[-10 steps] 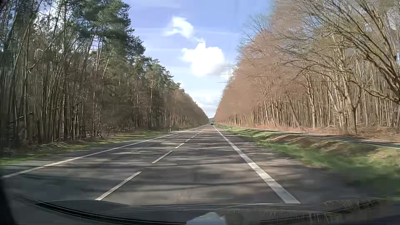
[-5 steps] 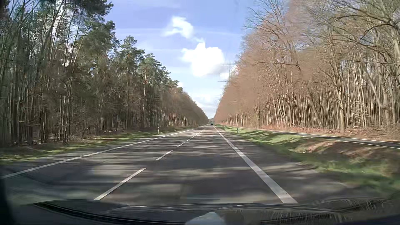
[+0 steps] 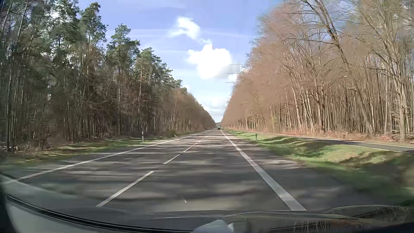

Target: Follow the waypoints while adhering to traffic rules and regulations

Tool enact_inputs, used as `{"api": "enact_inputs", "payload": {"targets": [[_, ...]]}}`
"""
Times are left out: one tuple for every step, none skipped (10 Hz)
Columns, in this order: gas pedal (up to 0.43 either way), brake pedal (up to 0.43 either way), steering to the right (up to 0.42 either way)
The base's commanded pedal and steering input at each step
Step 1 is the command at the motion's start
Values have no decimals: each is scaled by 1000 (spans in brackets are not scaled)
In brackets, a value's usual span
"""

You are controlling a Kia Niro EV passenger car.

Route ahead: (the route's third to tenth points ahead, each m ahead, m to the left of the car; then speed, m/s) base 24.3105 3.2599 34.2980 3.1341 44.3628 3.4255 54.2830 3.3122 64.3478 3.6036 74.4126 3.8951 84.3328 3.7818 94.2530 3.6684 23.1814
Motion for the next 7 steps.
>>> {"api": "enact_inputs", "payload": {"targets": [[421, 0, -4], [421, 0, -4], [421, 0, -4], [421, 0, -4], [421, 0, -5], [421, 0, -5], [421, 0, -4]]}}
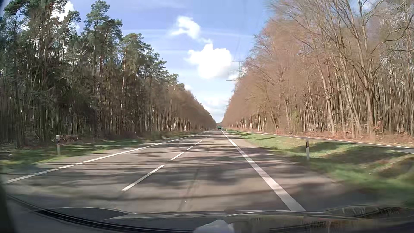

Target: Follow the waypoints while adhering to traffic rules and regulations

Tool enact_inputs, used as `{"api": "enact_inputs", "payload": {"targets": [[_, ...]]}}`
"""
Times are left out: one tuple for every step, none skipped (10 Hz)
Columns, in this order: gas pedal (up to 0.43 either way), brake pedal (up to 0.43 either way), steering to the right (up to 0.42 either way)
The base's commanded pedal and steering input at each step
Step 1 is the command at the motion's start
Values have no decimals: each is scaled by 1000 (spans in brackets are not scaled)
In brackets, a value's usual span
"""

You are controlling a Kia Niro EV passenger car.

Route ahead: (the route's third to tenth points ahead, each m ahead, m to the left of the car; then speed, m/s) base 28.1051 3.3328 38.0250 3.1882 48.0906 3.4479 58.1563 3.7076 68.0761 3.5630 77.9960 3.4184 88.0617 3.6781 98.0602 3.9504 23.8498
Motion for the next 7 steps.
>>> {"api": "enact_inputs", "payload": {"targets": [[421, 0, -4], [421, 0, -4], [421, 0, -4], [421, 0, -4], [421, 0, -4], [421, 0, -4], [421, 0, -4]]}}
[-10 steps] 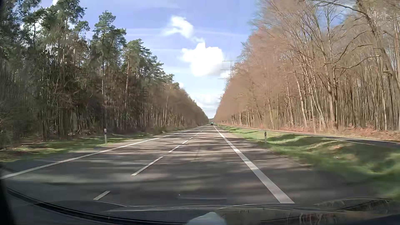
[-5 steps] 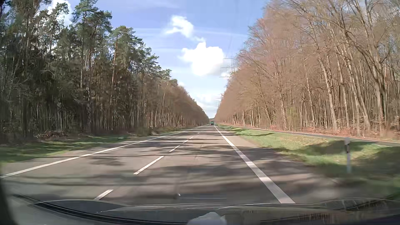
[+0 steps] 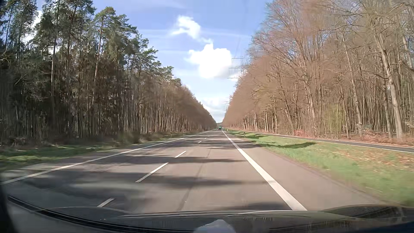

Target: Follow the waypoints while adhering to traffic rules and regulations

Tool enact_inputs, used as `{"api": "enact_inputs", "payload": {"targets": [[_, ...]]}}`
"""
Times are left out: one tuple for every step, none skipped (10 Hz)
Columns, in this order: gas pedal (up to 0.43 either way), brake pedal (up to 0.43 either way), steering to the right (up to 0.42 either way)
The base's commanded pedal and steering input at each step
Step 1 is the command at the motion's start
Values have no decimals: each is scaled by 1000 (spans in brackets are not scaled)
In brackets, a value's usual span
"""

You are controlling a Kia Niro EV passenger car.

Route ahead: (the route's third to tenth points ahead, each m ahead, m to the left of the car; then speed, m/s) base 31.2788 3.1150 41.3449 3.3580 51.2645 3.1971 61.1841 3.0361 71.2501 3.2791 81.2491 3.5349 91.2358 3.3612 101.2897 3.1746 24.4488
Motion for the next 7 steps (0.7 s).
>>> {"api": "enact_inputs", "payload": {"targets": [[421, 0, -3], [421, 0, -3], [421, 0, -3], [421, 0, -3], [421, 0, -3], [421, 0, -3], [421, 0, -2]]}}
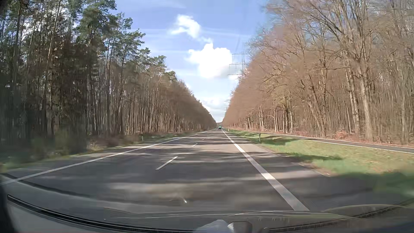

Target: Follow the waypoints while adhering to traffic rules and regulations

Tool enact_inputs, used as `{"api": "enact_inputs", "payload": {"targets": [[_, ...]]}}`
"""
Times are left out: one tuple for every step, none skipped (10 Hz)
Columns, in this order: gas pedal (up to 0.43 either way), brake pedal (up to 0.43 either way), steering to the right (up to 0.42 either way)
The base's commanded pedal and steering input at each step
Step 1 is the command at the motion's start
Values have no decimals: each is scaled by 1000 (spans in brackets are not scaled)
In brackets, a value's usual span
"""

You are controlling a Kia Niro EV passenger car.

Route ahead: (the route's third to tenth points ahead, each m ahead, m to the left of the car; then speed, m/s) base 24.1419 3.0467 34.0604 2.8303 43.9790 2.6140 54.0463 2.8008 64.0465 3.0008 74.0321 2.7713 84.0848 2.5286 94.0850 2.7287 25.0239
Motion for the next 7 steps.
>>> {"api": "enact_inputs", "payload": {"targets": [[421, 0, -2], [421, 0, -2], [421, 0, -3], [421, 0, -3], [421, 0, -2], [421, 0, -2], [421, 0, -2]]}}
